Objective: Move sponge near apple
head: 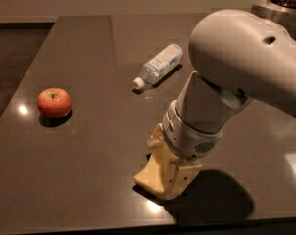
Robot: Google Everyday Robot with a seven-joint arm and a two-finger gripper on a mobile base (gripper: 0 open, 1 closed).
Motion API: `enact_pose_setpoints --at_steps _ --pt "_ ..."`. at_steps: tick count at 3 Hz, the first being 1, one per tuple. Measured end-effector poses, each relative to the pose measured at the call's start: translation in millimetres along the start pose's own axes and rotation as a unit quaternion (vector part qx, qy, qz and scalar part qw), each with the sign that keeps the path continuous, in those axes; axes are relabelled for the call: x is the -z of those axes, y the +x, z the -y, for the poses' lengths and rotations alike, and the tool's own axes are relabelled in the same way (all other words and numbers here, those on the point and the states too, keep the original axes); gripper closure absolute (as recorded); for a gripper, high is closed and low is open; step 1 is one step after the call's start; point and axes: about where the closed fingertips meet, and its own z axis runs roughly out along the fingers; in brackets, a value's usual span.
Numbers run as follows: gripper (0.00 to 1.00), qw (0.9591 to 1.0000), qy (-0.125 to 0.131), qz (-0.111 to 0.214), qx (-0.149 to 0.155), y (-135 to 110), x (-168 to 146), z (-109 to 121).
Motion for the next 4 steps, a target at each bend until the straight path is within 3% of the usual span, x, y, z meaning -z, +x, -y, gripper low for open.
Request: enact_pose_setpoints --at_steps 2,3,4 --pt "0.93 0.9992 0.012 0.022 0.032 -50.3 16.4 42.0" --pt "1.0 0.9983 0.016 0.033 0.045 -78.9 12.3 64.3" --pt "1.0 0.9986 0.03 0.03 0.031 -104.0 1.2 96.8"
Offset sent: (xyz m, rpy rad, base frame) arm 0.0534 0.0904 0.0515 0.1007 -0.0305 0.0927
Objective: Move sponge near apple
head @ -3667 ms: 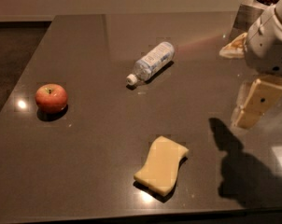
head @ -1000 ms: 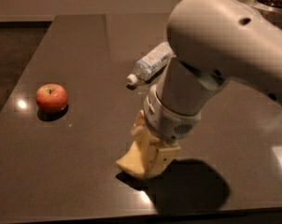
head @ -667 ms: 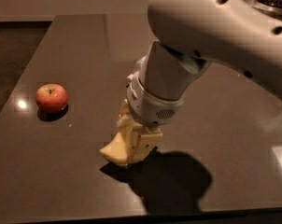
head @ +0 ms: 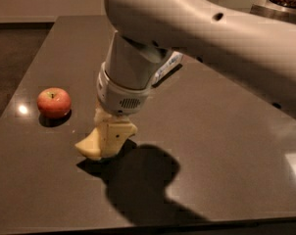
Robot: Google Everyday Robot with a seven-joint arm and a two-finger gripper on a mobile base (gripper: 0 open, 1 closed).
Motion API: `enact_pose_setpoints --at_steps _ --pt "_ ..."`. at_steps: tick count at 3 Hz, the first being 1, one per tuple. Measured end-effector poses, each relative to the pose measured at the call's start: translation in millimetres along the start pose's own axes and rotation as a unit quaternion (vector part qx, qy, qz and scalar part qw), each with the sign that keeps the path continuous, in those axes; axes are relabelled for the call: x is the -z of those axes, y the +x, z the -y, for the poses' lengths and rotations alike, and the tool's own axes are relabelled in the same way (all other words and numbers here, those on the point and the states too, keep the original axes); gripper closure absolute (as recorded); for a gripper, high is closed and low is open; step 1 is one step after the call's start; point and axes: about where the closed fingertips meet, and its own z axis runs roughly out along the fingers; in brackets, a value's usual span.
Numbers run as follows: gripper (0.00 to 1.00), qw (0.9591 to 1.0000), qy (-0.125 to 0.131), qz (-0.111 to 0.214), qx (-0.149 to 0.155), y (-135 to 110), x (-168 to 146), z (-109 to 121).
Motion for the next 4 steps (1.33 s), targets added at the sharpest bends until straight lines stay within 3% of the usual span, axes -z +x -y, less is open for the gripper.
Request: enact_pose_setpoints --at_steps 1,2,4 --pt "1.0 0.9994 0.017 -0.014 -0.027 -8.9 -12.9 26.4" --pt "0.82 0.9966 0.03 -0.029 -0.071 -8.0 -22.5 53.8" --pt "0.36 0.9895 0.038 -0.027 -0.137 -8.5 -33.0 83.0"
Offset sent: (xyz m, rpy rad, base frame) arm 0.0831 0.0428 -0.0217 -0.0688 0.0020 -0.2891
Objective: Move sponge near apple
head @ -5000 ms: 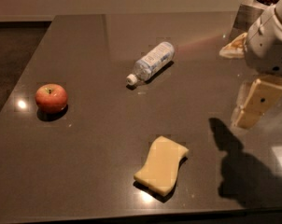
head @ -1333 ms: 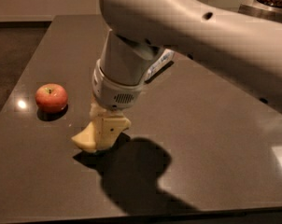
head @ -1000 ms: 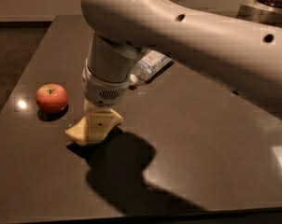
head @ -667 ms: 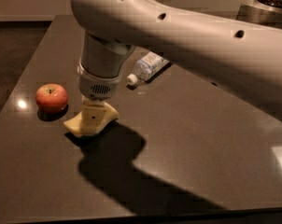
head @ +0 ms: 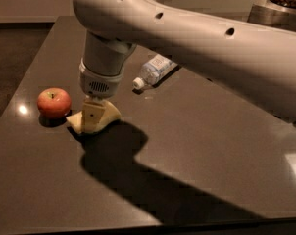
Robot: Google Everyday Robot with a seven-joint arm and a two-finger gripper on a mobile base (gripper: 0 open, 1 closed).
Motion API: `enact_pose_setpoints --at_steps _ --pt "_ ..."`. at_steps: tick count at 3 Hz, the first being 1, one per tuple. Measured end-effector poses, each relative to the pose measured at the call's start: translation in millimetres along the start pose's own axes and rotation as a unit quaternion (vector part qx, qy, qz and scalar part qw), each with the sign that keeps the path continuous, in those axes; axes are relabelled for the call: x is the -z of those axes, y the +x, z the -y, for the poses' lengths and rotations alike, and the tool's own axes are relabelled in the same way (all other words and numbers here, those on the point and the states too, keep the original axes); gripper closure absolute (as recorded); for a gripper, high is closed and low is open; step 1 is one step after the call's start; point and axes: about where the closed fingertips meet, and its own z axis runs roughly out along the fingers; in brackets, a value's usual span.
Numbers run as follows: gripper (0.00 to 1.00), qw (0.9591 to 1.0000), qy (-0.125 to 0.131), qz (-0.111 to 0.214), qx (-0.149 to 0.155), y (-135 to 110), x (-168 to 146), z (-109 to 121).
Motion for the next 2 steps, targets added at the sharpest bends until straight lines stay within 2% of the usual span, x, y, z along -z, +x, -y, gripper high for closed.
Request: enact_pose_setpoints --at_steps 1,2 --pt "0.12 1.0 0.0 0.0 -0.001 -0.6 -0.3 -0.3" --pt "0.0 1.0 0.0 -0.001 0.0 -1.2 -0.4 -1.0"
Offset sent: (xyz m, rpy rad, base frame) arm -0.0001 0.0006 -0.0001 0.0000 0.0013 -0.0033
